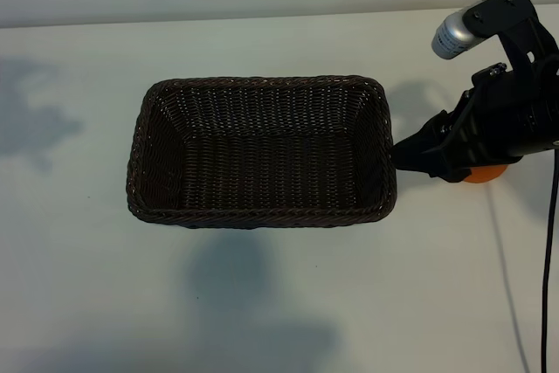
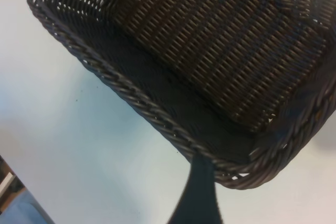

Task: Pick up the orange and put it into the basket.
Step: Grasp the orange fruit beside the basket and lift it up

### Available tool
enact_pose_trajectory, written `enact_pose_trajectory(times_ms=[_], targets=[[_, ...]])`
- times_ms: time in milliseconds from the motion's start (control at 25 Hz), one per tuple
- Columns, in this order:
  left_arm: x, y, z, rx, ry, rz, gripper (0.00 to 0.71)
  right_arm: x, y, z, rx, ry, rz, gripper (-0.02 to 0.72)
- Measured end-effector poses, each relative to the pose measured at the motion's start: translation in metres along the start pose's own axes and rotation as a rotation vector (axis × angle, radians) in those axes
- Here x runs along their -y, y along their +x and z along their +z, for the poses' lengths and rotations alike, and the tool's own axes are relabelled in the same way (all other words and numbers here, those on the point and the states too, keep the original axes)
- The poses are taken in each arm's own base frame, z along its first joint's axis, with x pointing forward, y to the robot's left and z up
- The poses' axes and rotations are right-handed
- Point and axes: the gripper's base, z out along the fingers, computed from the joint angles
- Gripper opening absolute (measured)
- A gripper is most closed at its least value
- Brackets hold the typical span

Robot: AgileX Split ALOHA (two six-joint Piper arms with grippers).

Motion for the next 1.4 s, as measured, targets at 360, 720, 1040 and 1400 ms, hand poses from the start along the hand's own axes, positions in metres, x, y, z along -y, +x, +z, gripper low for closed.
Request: enact_pose_trajectory(times_ms=[360, 720, 1040, 1400], targets=[[0.006, 0.031, -0.106, 0.223, -0.067, 0.048, 0.591, 0.000, 0.000, 0.000, -0.003, -0.001, -0.002, 0.595], [0.009, 0.079, -0.176, 0.390, -0.121, 0.017, 0.590, 0.000, 0.000, 0.000, -0.003, 0.000, -0.002, 0.595], [0.012, 0.124, -0.184, 0.421, -0.124, 0.013, 0.566, 0.000, 0.000, 0.000, -0.002, 0.000, -0.006, 0.595], [0.011, 0.185, -0.156, 0.370, -0.126, 0.015, 0.552, 0.009, -0.006, -0.001, 0.060, 0.097, -0.034, 0.595]])
